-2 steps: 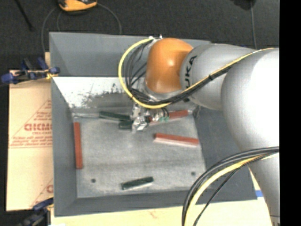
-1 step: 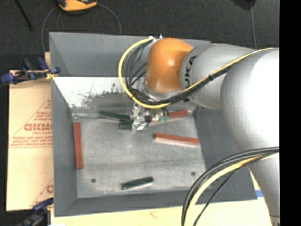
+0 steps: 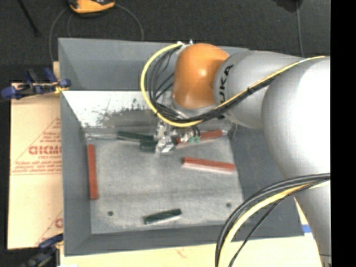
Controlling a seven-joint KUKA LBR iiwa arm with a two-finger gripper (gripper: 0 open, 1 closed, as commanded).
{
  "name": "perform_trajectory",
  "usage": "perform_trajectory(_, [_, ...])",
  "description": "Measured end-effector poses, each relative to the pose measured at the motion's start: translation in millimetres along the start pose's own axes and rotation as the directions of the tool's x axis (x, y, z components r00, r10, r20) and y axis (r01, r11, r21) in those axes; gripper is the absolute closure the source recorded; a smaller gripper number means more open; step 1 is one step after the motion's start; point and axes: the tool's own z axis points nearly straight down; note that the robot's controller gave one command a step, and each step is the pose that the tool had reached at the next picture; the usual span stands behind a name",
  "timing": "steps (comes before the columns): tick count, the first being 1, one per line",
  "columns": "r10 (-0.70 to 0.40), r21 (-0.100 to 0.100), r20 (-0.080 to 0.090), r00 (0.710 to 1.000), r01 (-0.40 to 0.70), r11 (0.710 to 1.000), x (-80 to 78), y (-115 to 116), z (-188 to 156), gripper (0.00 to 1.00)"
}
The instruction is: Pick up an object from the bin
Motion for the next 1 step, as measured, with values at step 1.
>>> perform_trajectory(1, [0.001, 0.001, 0.007, 1.0, -0.001, 1.0, -2.4, 0.1, -85.5, 1.0])
